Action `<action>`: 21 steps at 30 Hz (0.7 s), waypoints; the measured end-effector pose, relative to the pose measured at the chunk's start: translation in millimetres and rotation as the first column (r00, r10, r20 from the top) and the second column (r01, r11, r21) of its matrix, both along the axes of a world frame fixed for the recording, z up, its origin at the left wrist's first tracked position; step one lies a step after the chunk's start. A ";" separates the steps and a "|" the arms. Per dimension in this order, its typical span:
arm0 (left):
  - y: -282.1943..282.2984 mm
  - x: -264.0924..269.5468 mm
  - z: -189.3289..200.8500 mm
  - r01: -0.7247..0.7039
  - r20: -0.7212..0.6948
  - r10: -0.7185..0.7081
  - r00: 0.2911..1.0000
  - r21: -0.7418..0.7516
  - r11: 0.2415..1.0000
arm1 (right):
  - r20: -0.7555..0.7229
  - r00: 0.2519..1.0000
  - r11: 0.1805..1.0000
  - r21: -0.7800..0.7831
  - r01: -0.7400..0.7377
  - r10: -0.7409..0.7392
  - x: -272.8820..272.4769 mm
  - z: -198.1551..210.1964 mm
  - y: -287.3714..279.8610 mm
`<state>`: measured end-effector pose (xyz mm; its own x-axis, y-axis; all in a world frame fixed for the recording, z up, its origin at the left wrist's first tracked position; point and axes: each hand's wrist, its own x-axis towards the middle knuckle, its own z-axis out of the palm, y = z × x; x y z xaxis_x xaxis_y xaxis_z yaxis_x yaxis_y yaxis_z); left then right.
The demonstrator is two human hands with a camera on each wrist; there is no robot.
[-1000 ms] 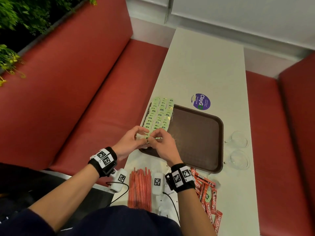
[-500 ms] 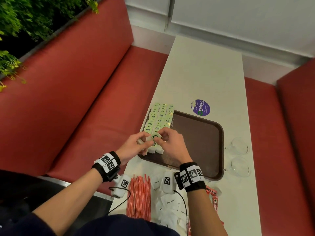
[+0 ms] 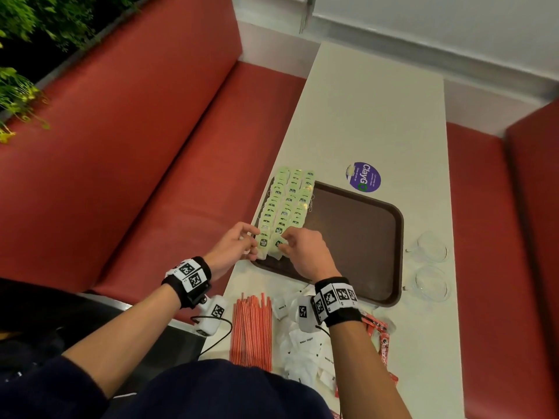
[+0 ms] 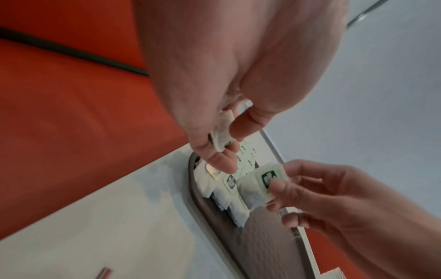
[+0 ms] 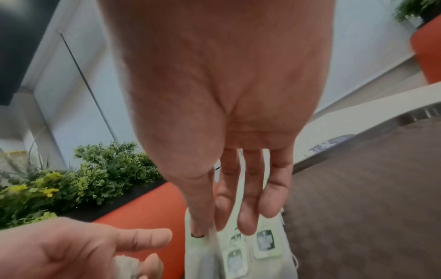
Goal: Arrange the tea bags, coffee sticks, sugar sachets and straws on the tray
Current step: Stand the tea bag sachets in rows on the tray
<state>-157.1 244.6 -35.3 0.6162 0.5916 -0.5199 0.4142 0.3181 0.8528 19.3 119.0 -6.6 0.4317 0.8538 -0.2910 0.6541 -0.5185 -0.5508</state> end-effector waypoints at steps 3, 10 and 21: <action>1.6 -6.2 -0.1 0.001 0.031 0.001 1.000 -0.043 0.999 | -0.036 0.999 0.998 -0.058 -0.007 0.005 -3.8 -4.9 3.4; 6.9 -12.7 5.9 -0.005 0.078 0.010 0.997 -0.072 0.997 | -0.024 0.996 0.969 -0.230 -0.085 0.082 -10.0 -20.1 13.7; 3.6 -4.5 13.3 0.035 0.155 -0.024 0.988 -0.066 0.997 | 0.010 0.979 0.970 0.142 0.198 -0.201 -28.0 -26.0 2.5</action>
